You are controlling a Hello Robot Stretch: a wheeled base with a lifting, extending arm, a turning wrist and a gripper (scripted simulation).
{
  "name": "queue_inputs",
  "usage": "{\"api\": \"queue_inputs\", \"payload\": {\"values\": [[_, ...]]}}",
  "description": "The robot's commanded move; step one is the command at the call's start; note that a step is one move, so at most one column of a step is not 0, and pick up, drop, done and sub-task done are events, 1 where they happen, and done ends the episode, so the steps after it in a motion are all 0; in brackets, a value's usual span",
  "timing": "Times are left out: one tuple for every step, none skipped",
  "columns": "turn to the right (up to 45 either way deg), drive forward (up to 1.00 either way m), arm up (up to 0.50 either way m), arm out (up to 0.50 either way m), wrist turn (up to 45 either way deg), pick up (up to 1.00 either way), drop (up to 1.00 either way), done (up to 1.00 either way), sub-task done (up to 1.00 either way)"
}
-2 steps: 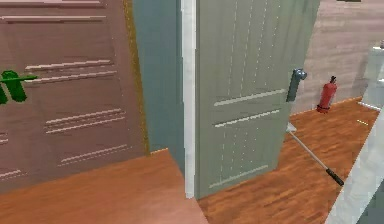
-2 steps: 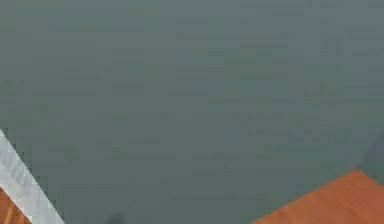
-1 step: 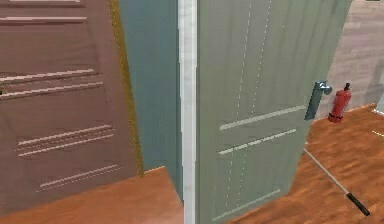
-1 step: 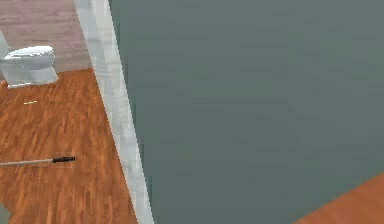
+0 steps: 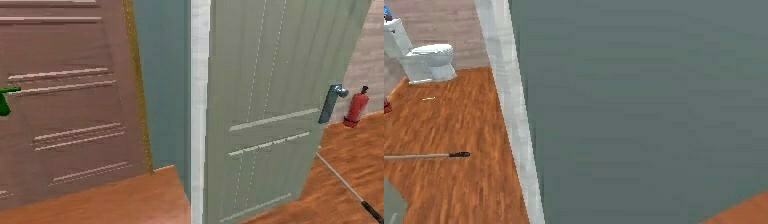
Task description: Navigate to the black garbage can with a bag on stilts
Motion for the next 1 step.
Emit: {"api": "queue_inputs", "payload": {"values": [[0.0, 0.4, 0.0, 0.0, 0.0, 0.0, 0.0, 0.0, 0.0]]}}
